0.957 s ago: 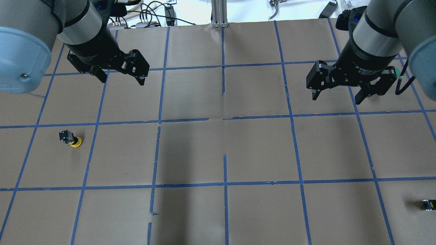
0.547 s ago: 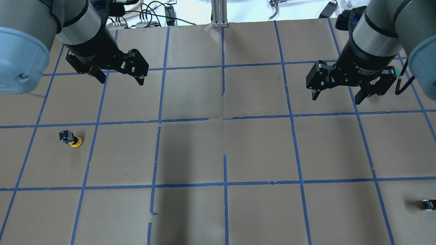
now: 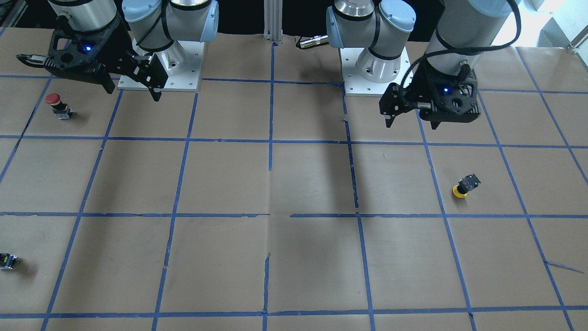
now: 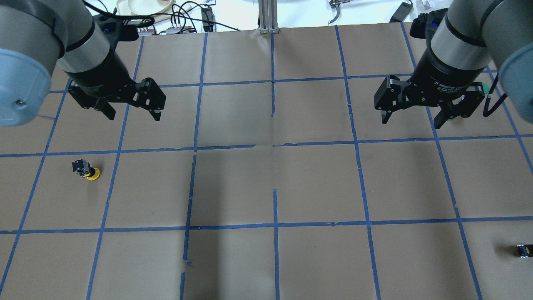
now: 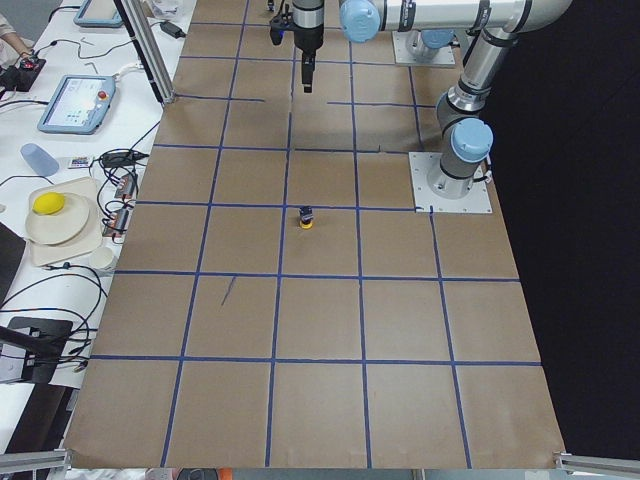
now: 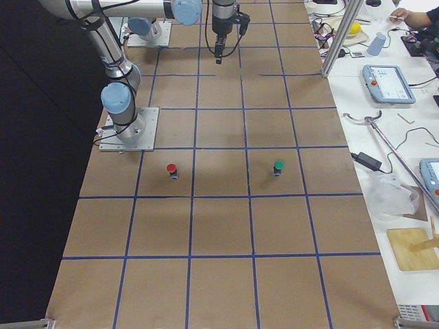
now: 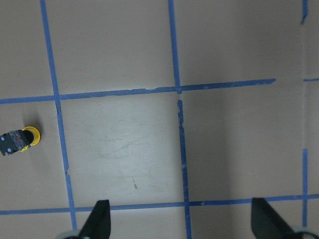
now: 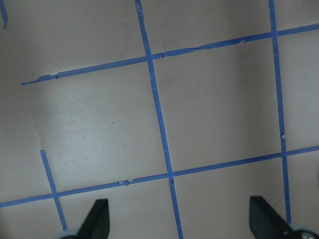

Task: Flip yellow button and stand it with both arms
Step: 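Move the left gripper down toward the yellow-capped button lying on its side, then close the left gripper on the black base of the yellow button, then lift the button with the left gripper toward the right gripper while right arm approaches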

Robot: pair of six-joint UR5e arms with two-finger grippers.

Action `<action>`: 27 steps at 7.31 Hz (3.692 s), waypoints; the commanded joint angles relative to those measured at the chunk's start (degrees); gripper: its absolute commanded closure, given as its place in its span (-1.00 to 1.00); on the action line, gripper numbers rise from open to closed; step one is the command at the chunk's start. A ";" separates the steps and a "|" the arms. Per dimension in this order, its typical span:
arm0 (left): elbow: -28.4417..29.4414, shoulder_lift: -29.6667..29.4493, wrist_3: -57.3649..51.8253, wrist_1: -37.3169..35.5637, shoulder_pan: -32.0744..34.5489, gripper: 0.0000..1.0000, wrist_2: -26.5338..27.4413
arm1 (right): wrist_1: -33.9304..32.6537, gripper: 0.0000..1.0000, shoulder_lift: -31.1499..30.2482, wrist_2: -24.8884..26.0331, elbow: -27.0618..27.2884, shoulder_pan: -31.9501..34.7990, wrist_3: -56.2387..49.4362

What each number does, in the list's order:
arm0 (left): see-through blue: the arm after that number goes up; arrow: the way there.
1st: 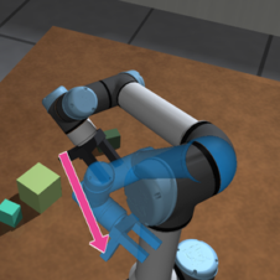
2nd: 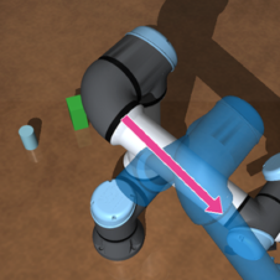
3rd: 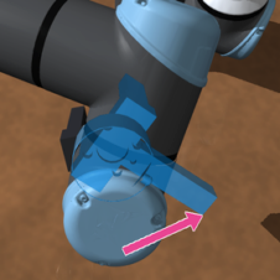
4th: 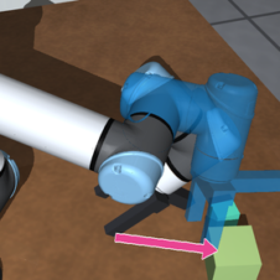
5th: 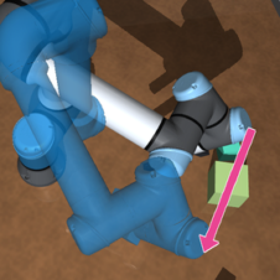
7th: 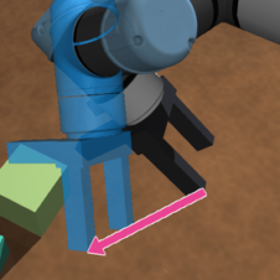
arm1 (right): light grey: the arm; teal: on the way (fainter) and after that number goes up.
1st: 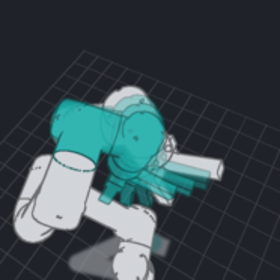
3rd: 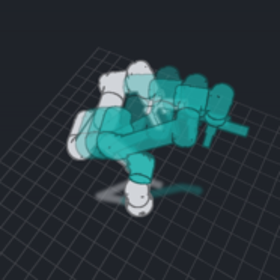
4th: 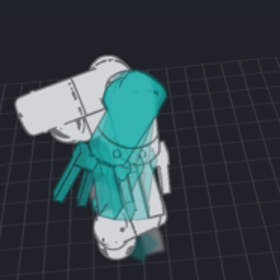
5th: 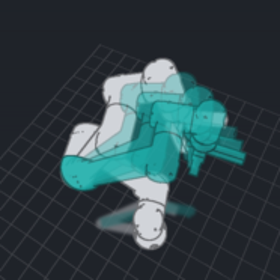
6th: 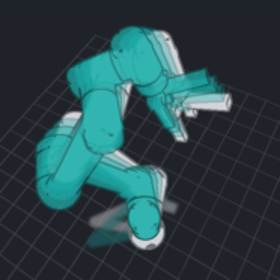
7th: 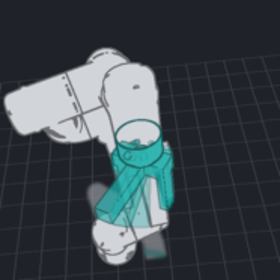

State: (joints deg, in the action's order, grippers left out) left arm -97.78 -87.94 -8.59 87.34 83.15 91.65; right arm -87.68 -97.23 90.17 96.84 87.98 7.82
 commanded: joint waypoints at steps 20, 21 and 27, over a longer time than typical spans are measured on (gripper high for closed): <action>-17.26 -15.69 -22.44 -34.08 -27.43 0.64 -0.42 | -0.22 -1.00 -0.24 0.01 0.02 0.00 0.00; -16.74 -15.34 -22.44 -33.30 -27.26 0.65 -0.59 | -0.30 -1.00 -0.15 -0.08 -0.07 0.00 0.09; -20.40 -4.63 -21.21 -10.79 -25.42 0.65 -33.16 | -0.65 -1.00 1.42 -0.08 0.02 -0.17 0.17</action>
State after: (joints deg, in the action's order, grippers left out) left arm -116.09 -95.29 -30.19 73.87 56.73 65.02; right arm -88.20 -96.82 90.02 96.83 87.94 8.02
